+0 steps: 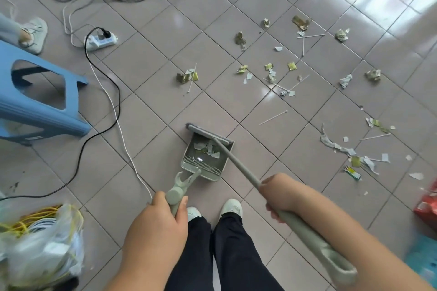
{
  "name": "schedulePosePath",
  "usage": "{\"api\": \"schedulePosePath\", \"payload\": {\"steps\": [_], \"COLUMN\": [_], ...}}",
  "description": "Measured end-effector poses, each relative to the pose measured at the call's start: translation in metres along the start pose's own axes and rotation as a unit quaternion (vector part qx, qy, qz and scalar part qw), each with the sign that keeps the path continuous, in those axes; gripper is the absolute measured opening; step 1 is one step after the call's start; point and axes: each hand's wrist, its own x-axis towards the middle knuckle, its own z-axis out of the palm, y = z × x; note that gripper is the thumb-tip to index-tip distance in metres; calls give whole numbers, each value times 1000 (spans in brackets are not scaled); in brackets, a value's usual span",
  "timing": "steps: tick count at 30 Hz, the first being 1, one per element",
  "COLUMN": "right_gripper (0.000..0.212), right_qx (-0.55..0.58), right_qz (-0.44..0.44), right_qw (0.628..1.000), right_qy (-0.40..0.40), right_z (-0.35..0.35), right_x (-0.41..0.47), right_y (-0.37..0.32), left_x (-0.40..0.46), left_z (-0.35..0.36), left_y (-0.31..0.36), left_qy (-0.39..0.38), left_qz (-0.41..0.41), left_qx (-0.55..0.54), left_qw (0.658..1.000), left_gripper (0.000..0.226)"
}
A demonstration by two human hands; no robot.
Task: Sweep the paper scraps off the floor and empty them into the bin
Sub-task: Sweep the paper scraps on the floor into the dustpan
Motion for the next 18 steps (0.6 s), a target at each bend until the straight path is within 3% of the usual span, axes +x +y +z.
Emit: {"api": "schedulePosePath", "payload": {"steps": [3,10,18], "right_gripper": [36,22,29], "right_qx": [64,76,51], "right_qz": [14,-47,-90], "right_qw": [998,994,990], "right_qy": [12,62,93], "right_z": [-20,-31,-35], "right_x": [-9,-9,11], "right_y": [-5,-32,-98], "left_x": [1,17,60], "left_z": [-3,-11,-44], "left_y": [-1,13,27], "left_qy": [-7,28,87], "left_qz": [-2,-14,-31], "left_qx": [0,-31,-56], "left_qw": [1000,999,994], "left_gripper": [33,33,34]}}
